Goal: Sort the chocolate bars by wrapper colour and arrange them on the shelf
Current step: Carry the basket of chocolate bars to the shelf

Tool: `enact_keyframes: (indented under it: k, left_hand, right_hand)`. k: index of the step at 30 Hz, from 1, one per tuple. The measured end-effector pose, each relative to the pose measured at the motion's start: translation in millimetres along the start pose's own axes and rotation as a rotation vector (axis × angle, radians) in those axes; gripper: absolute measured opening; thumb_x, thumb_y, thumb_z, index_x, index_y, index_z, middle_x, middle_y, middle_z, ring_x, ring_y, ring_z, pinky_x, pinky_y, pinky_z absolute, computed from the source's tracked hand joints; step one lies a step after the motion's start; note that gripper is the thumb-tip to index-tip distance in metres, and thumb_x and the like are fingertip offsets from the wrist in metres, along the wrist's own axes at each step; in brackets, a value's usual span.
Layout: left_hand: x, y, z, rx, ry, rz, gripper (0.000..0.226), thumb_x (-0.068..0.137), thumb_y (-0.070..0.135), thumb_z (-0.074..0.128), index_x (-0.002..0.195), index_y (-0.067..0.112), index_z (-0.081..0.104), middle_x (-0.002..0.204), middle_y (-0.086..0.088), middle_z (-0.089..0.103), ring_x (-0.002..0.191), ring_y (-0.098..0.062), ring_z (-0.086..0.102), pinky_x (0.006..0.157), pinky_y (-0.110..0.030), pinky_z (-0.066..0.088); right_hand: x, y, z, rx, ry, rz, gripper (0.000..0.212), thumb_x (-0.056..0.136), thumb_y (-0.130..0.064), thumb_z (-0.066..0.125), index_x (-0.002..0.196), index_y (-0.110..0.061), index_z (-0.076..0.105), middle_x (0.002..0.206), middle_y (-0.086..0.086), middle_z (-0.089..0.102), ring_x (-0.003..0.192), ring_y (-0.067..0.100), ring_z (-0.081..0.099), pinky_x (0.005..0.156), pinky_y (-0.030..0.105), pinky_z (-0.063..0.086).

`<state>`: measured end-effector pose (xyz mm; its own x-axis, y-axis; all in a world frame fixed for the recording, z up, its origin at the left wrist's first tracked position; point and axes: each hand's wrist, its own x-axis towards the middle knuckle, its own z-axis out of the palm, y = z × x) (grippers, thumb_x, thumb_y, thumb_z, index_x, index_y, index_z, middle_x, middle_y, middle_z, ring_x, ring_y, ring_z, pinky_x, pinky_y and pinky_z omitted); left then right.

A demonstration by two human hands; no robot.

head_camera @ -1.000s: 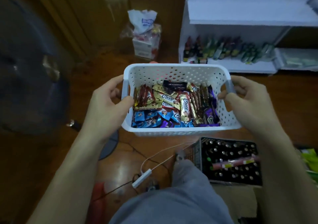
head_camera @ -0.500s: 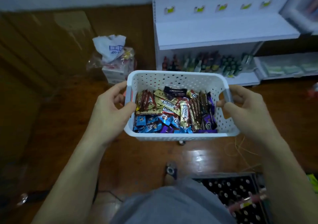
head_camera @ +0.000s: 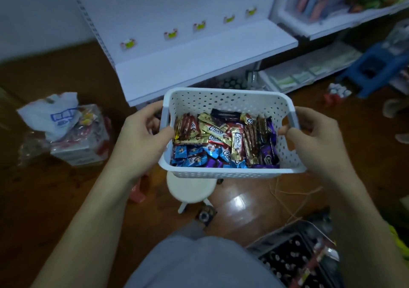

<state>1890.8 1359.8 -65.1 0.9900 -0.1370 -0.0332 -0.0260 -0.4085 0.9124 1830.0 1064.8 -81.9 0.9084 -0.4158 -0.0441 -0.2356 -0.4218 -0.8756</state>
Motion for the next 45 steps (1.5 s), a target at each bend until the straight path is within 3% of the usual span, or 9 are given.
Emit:
enact_keyframes:
  k: [4, 7, 10, 14, 18, 24, 30, 36, 45]
  left_hand:
    - [76.4, 18.4, 37.7, 0.004, -0.08, 0.067, 0.053, 0.091, -0.002, 0.059, 0.117, 0.044, 0.062, 0.071, 0.005, 0.069, 0.067, 0.0, 0.061, 0.052, -0.013, 0.047]
    - [130.1, 37.3, 75.7, 0.064, -0.161, 0.109, 0.05, 0.093, 0.001, 0.058, 0.127, 0.038, 0.061, 0.079, 0.014, 0.066, 0.075, 0.003, 0.063, 0.052, -0.008, 0.045]
    - [164.7, 56.2, 121.8, 0.107, -0.246, 0.104, 0.051, 0.092, 0.006, 0.059, 0.134, 0.036, 0.06, 0.091, 0.005, 0.068, 0.089, -0.009, 0.067, 0.063, -0.022, 0.056]
    - [207.8, 83.0, 207.2, 0.14, -0.319, 0.115, 0.05, 0.091, 0.012, 0.06, 0.134, 0.037, 0.061, 0.088, 0.007, 0.067, 0.087, -0.008, 0.064, 0.077, -0.04, 0.058]
    - [242.3, 113.9, 304.6, 0.115, -0.371, 0.163, 0.047, 0.091, 0.022, 0.061, 0.133, 0.045, 0.059, 0.095, 0.008, 0.069, 0.095, -0.008, 0.066, 0.08, -0.046, 0.061]
    - [282.2, 176.9, 405.9, 0.054, -0.375, 0.158, 0.046, 0.091, 0.021, 0.064, 0.134, 0.039, 0.06, 0.093, 0.014, 0.069, 0.094, -0.007, 0.068, 0.075, -0.045, 0.063]
    - [319.9, 192.6, 427.5, 0.014, -0.283, 0.067, 0.047, 0.085, 0.024, 0.063, 0.129, 0.042, 0.063, 0.092, 0.006, 0.071, 0.095, -0.013, 0.069, 0.076, -0.05, 0.062]
    - [374.9, 185.6, 416.7, -0.051, -0.148, -0.036, 0.045, 0.092, 0.016, 0.061, 0.103, 0.059, 0.064, 0.084, 0.002, 0.07, 0.092, -0.015, 0.071, 0.077, -0.053, 0.061]
    - [519.7, 159.6, 384.4, -0.052, 0.021, -0.055, 0.044, 0.092, 0.01, 0.06, 0.122, 0.041, 0.063, 0.083, -0.004, 0.07, 0.083, -0.001, 0.067, 0.063, -0.02, 0.05]
  right_hand:
    - [57.6, 9.6, -22.9, -0.01, 0.095, 0.018, 0.034, 0.092, -0.011, 0.065, 0.123, -0.023, 0.066, 0.106, -0.012, 0.07, 0.092, -0.003, 0.063, 0.067, 0.023, 0.049]
    - [91.9, 27.4, -42.8, -0.002, 0.181, 0.056, 0.035, 0.091, -0.013, 0.065, 0.122, -0.029, 0.065, 0.105, -0.009, 0.072, 0.098, 0.005, 0.065, 0.077, 0.033, 0.055]
    - [112.4, 49.7, -72.5, 0.003, 0.224, 0.144, 0.034, 0.089, -0.015, 0.065, 0.12, -0.029, 0.067, 0.104, -0.01, 0.073, 0.099, 0.006, 0.065, 0.079, 0.037, 0.055]
    - [153.9, 91.0, -130.3, 0.007, 0.316, 0.222, 0.039, 0.088, -0.013, 0.065, 0.125, -0.025, 0.067, 0.107, -0.006, 0.072, 0.101, 0.011, 0.064, 0.073, 0.031, 0.05]
    - [203.2, 131.0, -202.6, -0.036, 0.369, 0.209, 0.04, 0.091, -0.017, 0.063, 0.128, -0.031, 0.063, 0.112, -0.008, 0.071, 0.106, 0.012, 0.064, 0.087, 0.048, 0.057]
    - [274.7, 145.8, -311.8, -0.119, 0.384, 0.162, 0.04, 0.094, -0.018, 0.06, 0.131, -0.033, 0.06, 0.116, -0.011, 0.067, 0.102, 0.005, 0.059, 0.083, 0.038, 0.05]
    - [342.5, 147.3, -333.8, -0.098, 0.29, 0.12, 0.043, 0.093, -0.018, 0.059, 0.134, -0.033, 0.058, 0.116, -0.006, 0.069, 0.104, 0.009, 0.06, 0.083, 0.04, 0.051]
    - [420.9, 143.0, -304.3, -0.087, 0.109, 0.101, 0.033, 0.092, -0.016, 0.061, 0.118, -0.036, 0.064, 0.103, -0.013, 0.072, 0.097, -0.001, 0.062, 0.08, 0.037, 0.053]
    - [583.7, 99.4, -235.6, -0.125, -0.006, -0.035, 0.032, 0.093, -0.017, 0.063, 0.118, -0.037, 0.061, 0.102, -0.017, 0.068, 0.087, 0.005, 0.065, 0.074, 0.035, 0.056]
